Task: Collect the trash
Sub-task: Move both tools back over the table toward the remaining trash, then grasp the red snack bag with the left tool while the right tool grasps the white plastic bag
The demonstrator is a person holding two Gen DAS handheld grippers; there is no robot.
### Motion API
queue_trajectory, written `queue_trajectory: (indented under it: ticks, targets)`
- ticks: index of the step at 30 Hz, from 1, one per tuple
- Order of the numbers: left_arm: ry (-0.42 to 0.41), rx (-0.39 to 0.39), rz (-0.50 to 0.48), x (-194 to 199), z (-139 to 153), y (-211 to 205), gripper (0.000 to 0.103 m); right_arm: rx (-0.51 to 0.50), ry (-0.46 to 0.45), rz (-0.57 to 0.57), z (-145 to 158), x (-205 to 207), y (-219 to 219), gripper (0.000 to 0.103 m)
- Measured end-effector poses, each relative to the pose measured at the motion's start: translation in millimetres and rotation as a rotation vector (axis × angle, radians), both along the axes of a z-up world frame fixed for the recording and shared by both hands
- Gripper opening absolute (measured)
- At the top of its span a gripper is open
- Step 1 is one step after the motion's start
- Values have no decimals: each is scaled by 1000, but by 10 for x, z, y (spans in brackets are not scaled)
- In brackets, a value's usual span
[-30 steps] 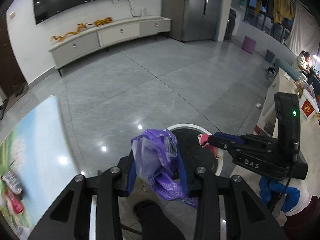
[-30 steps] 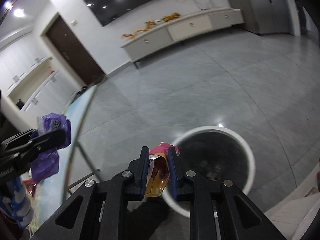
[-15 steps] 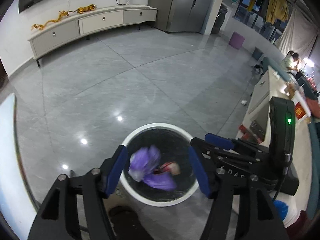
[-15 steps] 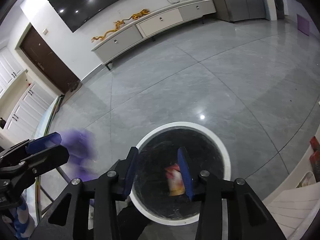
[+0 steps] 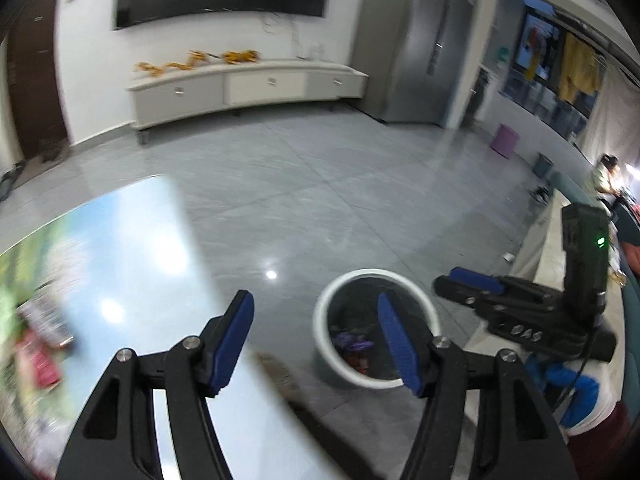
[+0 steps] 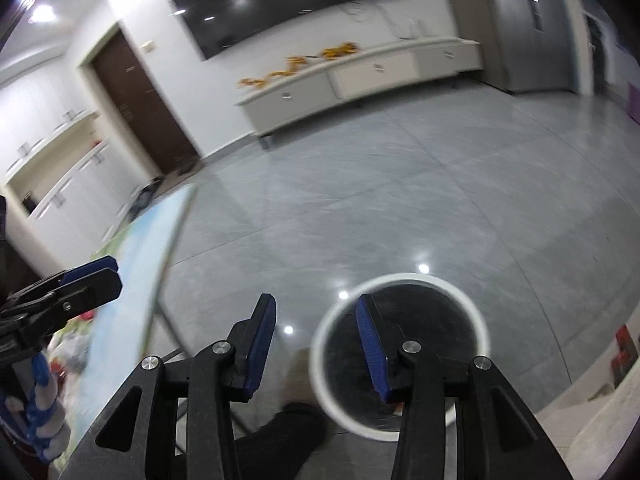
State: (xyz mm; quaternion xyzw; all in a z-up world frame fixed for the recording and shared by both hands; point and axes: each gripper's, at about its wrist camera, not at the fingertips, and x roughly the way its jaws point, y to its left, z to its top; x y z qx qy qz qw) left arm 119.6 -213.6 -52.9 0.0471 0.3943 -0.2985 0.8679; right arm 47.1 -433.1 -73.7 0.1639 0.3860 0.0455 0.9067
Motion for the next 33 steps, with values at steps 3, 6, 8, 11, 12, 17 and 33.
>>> queue_trajectory:
  ticks: [3, 6, 8, 11, 12, 17, 33]
  targets:
    - [-25, 7, 92, -144, 69, 625, 63, -4, -26, 116, 167, 13, 467, 40]
    - [-55, 38, 202, -332, 75, 1280, 63, -14, -30, 230, 252, 48, 900, 40]
    - [-65, 52, 269, -451, 69, 1724, 63, -26, -29, 309, 285, 68, 1217, 40]
    - [-75, 74, 363, -652, 39, 2385, 63, -37, -26, 429, 327, 108, 1714, 47]
    - [-74, 85, 390, -712, 19, 2577, 63, -44, -25, 470, 327, 112, 1899, 53]
    - [-50, 131, 450, -850, -150, 3203, 63, -70, 4, 635, 221, 191, 2664, 54]
    - [60, 135, 352, -523, -615, 3186, 37, -250, 59, 883, -338, 513, 3926, 55]
